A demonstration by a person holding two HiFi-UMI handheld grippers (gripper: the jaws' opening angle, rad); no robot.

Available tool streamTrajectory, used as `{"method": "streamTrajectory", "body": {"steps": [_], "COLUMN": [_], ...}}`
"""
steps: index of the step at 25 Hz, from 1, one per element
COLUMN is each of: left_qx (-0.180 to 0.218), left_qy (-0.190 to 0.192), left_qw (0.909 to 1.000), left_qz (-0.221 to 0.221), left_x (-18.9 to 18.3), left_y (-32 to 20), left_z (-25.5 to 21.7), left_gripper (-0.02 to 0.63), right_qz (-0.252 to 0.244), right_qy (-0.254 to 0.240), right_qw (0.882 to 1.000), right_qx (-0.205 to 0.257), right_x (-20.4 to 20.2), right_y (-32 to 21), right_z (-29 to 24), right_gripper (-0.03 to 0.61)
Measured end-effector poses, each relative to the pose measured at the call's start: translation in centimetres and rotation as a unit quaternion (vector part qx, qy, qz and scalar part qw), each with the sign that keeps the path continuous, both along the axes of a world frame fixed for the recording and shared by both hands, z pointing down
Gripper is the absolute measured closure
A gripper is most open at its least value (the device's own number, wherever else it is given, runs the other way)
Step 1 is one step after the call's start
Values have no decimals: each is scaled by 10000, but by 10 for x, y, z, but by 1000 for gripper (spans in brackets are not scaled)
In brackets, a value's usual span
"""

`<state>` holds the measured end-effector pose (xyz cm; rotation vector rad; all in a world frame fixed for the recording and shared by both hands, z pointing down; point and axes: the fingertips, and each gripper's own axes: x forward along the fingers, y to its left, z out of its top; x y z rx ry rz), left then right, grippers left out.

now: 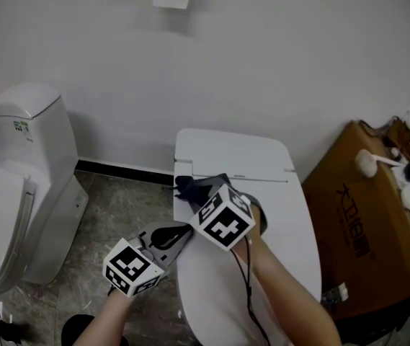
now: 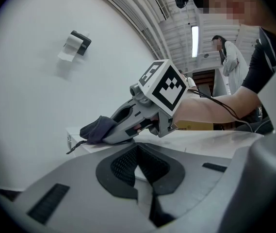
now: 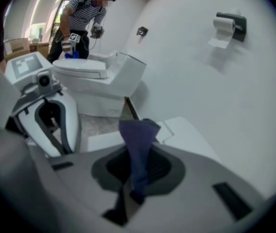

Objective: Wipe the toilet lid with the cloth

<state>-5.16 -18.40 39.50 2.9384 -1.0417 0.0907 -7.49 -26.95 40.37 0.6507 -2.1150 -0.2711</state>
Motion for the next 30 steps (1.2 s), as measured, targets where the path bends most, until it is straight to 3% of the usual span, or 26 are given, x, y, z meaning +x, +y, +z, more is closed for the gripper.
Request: {"method": "streamTrajectory", "body": {"steps": [11,18,24,30], "left_qx": [3,15,11,29], "left_qy": [10,16,12,-7], "left_qw": [10000,10000,10000,10000], "left_qz": [26,43,28,-15], "left_x": [0,0,-2,-4], "left_y": [0,0,0,-1], "left_z": [-1,-1,0,0], "left_gripper": [598,598,598,598], "right_qz": [-262,-329,-131,500], "right_qy": [-33,-321,-633,-626], "right_qw": [9996,9989,9976,9954], "right_qx": [-71,-31,257,518], "right_x": [-33,-35,0,91], "right_y": [12,15,15,1], "right_z": [-1,-9,-45,-70], "right_gripper": [515,516,516,517]}}
